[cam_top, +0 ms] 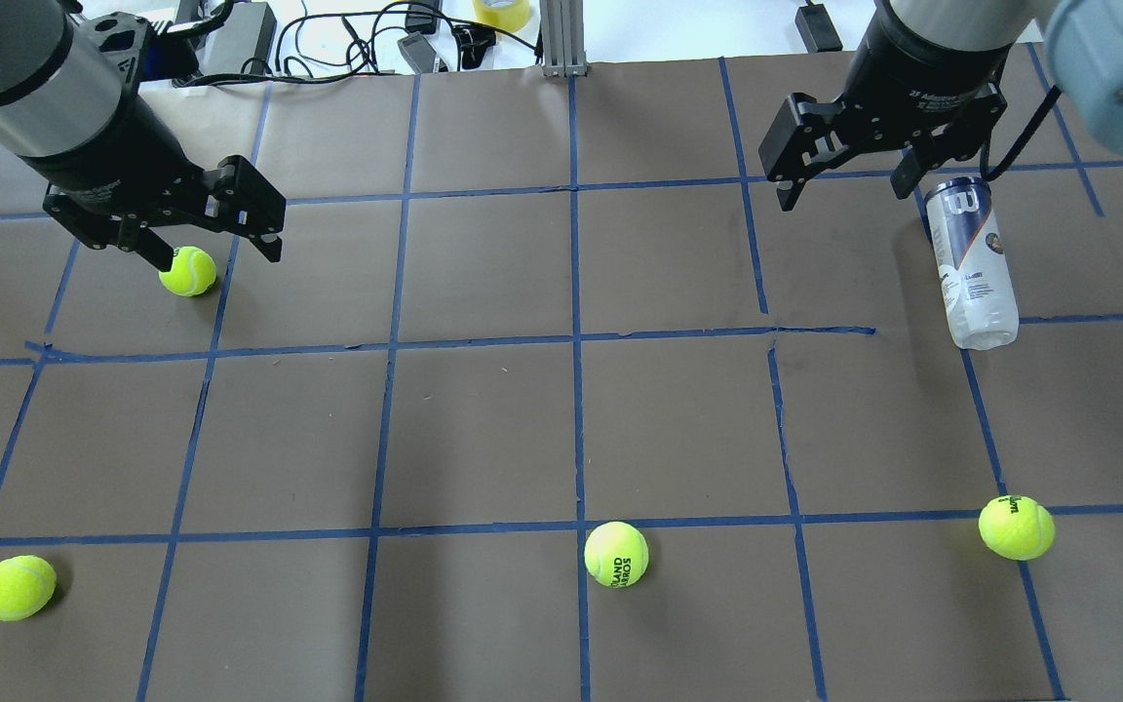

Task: Lift up tennis ball bucket
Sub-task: 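Move the right gripper down toward the upright Wilson tennis ball can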

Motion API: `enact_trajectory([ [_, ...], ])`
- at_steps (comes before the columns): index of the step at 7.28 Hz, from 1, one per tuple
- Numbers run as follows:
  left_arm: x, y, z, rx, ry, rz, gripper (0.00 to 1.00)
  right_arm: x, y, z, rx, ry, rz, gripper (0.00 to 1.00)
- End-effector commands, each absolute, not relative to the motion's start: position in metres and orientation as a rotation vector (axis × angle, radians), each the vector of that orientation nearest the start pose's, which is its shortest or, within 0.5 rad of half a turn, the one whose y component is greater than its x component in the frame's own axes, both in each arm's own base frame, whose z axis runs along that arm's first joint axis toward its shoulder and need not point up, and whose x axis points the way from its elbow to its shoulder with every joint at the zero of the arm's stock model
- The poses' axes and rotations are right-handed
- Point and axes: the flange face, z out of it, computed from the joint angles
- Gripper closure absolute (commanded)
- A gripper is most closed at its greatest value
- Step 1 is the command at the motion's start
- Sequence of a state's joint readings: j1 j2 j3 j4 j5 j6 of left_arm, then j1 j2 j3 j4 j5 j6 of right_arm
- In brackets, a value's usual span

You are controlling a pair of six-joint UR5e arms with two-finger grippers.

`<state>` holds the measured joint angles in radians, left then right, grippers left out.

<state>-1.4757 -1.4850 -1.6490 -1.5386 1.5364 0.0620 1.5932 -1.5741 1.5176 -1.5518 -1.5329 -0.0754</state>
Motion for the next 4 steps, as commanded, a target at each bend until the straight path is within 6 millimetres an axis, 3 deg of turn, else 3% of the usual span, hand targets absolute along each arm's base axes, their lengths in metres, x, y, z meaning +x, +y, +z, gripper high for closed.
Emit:
enact_trajectory([
  [1, -0.092, -0.47, 0.493, -0.052, 3.171, -0.067, 0.0, 0.147, -0.489, 0.514, -0.153, 3.103, -0.054, 0.0],
  [3, -0.092, -0.47, 0.494, -0.05, 3.171, -0.07, 0.0, 0.145, -0.49, 0.512, -0.139, 3.11, -0.044, 0.0],
  [4, -0.092, -0.47, 0.494, -0.052, 3.171, -0.07, 0.0, 0.133, -0.496, 0.512, -0.097, 3.11, -0.059, 0.0],
])
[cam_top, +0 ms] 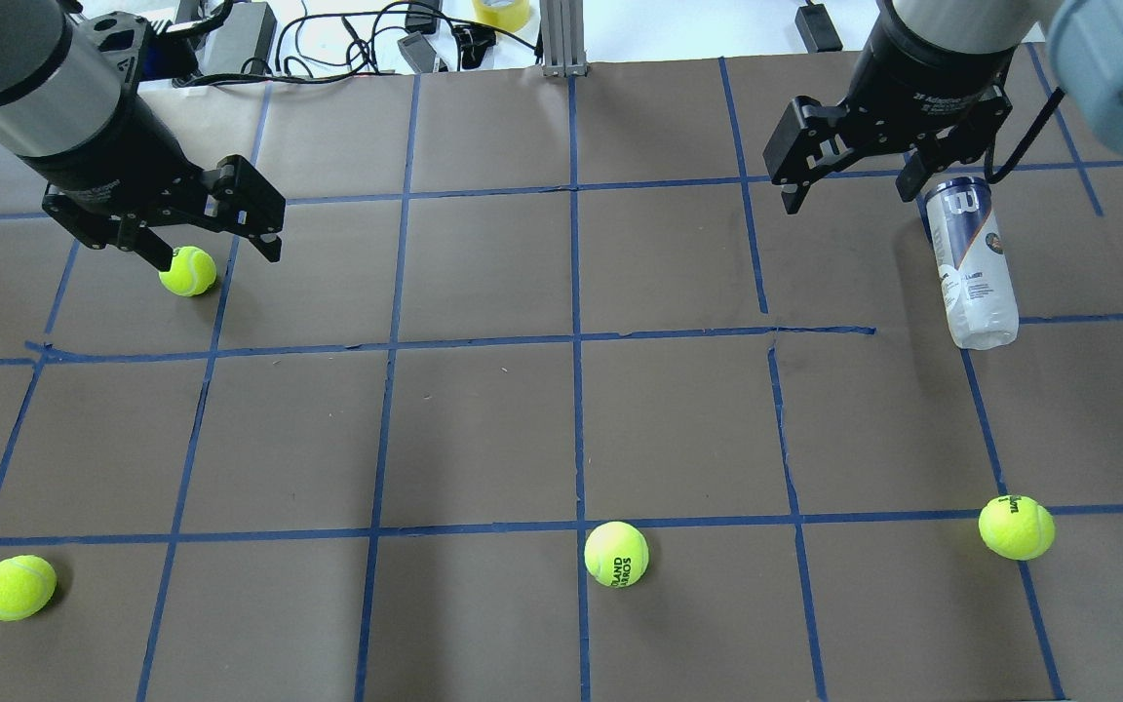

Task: Lift up tennis ball bucket
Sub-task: 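Move the right gripper down toward the upright Wilson tennis ball can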

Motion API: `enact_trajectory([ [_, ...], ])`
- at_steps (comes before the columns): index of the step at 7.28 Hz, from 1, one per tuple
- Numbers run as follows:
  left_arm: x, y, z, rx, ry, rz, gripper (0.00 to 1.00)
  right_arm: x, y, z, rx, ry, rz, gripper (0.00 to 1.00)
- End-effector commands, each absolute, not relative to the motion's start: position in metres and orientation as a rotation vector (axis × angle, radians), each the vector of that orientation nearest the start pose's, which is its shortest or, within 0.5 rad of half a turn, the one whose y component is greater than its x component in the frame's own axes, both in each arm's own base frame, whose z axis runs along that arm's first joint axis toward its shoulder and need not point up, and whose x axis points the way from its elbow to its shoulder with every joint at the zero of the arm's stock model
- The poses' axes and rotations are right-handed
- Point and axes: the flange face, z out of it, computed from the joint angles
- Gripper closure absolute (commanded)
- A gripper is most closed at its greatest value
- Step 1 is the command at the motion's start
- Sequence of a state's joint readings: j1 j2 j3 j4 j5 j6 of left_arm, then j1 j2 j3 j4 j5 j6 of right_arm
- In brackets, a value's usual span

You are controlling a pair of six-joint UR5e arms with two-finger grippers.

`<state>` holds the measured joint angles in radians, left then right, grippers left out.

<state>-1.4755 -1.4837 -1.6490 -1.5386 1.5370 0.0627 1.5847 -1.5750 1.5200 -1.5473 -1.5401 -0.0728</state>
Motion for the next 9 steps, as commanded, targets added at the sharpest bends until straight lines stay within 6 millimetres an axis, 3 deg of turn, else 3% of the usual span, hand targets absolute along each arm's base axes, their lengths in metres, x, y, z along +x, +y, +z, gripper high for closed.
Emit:
enact_trajectory([
  [1, -0.092, -0.47, 0.494, -0.052, 3.171, -0.07, 0.0, 0.114, -0.502, 0.519, -0.042, 3.111, -0.086, 0.0],
  [3, -0.09, -0.47, 0.495, -0.057, 3.17, -0.072, 0.0, 0.054, -0.526, 0.512, 0.134, 3.145, -0.062, 0.0],
  [6, -0.09, -0.47, 0.495, -0.057, 3.17, -0.072, 0.0, -0.058, -0.622, 0.416, 0.287, 3.169, 0.044, 0.0],
  [7, -0.09, -0.47, 0.495, -0.06, 3.17, -0.072, 0.0, -0.079, -0.647, 0.387, 0.303, 3.174, 0.013, 0.0],
  [8, -0.09, -0.47, 0.495, -0.06, 3.17, -0.072, 0.0, -0.099, -0.664, 0.345, 0.309, 3.168, 0.044, 0.0],
  [9, -0.09, -0.47, 0.496, -0.06, 3.17, -0.075, 0.0, -0.109, -0.677, 0.317, 0.301, 3.174, 0.012, 0.0],
])
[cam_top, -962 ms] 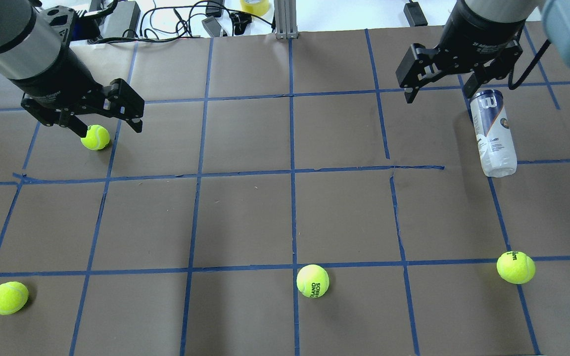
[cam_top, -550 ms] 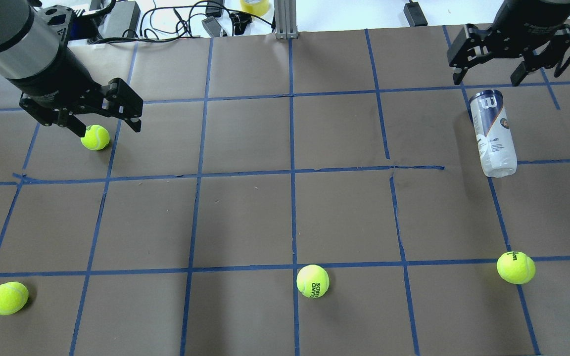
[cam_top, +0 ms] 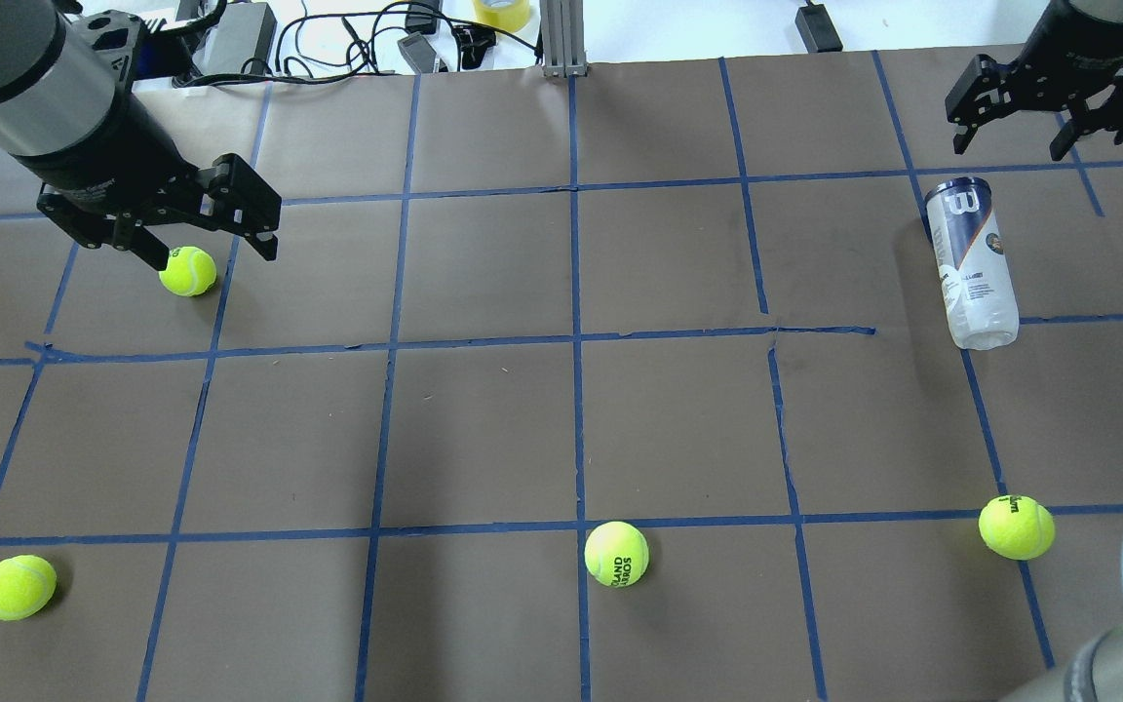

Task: Lift up tennis ball bucket
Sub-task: 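Move the right gripper down toward the upright Wilson tennis ball can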

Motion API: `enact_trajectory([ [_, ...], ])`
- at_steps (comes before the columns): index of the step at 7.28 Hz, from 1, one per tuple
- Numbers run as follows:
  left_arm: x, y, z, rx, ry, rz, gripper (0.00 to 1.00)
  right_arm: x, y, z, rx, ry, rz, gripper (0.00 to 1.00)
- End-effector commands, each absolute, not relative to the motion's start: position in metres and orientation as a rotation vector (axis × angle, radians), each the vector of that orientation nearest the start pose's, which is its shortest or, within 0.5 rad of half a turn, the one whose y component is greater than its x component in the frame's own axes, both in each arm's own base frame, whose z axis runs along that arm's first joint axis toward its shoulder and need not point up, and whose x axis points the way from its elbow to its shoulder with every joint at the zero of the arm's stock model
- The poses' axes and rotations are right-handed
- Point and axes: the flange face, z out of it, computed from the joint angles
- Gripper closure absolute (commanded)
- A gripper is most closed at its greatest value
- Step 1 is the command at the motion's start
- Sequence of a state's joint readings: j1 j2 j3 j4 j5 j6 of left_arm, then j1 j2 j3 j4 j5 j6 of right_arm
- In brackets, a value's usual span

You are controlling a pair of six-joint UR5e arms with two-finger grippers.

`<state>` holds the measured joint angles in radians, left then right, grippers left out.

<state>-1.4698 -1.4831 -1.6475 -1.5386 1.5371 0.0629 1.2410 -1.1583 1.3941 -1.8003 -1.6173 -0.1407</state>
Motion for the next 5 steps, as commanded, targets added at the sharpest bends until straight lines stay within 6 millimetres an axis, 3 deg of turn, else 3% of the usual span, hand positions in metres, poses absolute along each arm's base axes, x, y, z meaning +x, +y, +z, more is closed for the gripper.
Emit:
enact_trajectory([
  [1, -0.09, -0.47, 0.496, -0.057, 3.17, -0.075, 0.0, -0.113, -0.686, 0.285, 0.298, 3.172, 0.026, 0.0],
  [3, -0.09, -0.47, 0.496, -0.06, 3.17, -0.075, 0.0, -0.125, -0.685, 0.252, 0.318, 3.155, 0.104, 0.0],
  [5, -0.089, -0.47, 0.495, -0.062, 3.169, -0.072, 0.0, -0.122, -0.67, 0.226, 0.245, 3.142, 0.189, 0.0],
])
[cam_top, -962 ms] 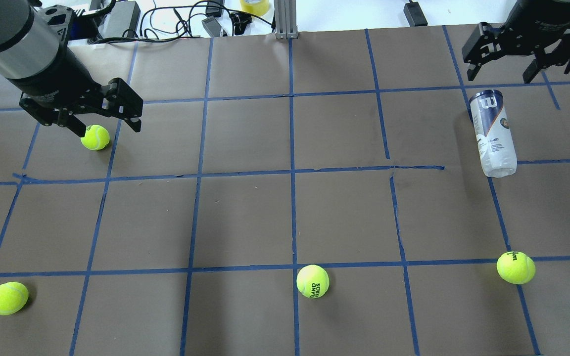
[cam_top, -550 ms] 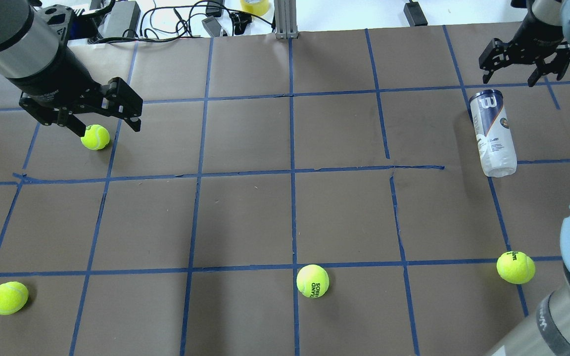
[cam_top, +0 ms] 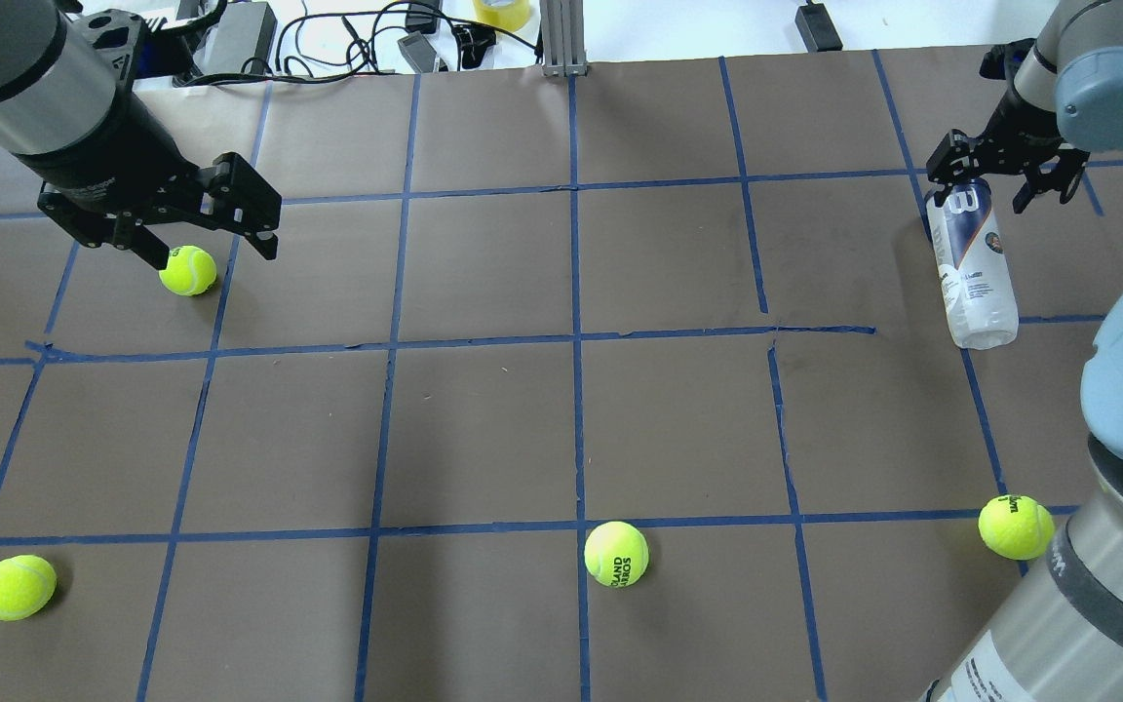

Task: Lift up tennis ball bucket
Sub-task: 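Close the right gripper around the top of the Wilson can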

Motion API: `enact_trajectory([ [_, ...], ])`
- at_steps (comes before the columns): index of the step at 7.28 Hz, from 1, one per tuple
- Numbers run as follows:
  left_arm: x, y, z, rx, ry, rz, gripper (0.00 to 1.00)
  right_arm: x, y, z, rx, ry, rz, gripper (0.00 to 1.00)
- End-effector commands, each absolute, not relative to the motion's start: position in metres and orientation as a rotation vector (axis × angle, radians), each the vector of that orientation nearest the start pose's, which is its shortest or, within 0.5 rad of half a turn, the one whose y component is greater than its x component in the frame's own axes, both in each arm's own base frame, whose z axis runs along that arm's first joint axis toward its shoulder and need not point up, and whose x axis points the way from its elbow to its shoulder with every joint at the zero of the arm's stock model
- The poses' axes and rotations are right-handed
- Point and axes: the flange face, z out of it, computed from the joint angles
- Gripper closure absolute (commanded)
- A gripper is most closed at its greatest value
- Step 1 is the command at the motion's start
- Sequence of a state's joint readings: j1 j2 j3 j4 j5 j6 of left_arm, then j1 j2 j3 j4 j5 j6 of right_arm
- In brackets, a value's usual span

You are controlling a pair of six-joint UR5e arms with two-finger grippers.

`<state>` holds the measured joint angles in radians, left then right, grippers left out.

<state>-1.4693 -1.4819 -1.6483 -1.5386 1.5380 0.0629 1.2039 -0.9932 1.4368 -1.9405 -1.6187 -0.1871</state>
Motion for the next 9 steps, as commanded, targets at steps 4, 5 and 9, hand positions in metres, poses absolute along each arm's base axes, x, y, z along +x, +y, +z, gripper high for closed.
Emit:
enact_trajectory([
  [4, -0.088, -0.469, 0.496, -0.064, 3.17, -0.077, 0.0, -0.127, -0.666, 0.186, 0.225, 3.16, 0.297, 0.0],
  [5, -0.088, -0.469, 0.496, -0.064, 3.168, -0.077, 0.0, -0.128, -0.666, 0.184, 0.225, 3.161, 0.306, 0.0],
  [9, -0.088, -0.469, 0.497, -0.067, 3.17, -0.08, 0.0, -0.124, -0.658, 0.171, 0.182, 3.152, 0.33, 0.01],
])
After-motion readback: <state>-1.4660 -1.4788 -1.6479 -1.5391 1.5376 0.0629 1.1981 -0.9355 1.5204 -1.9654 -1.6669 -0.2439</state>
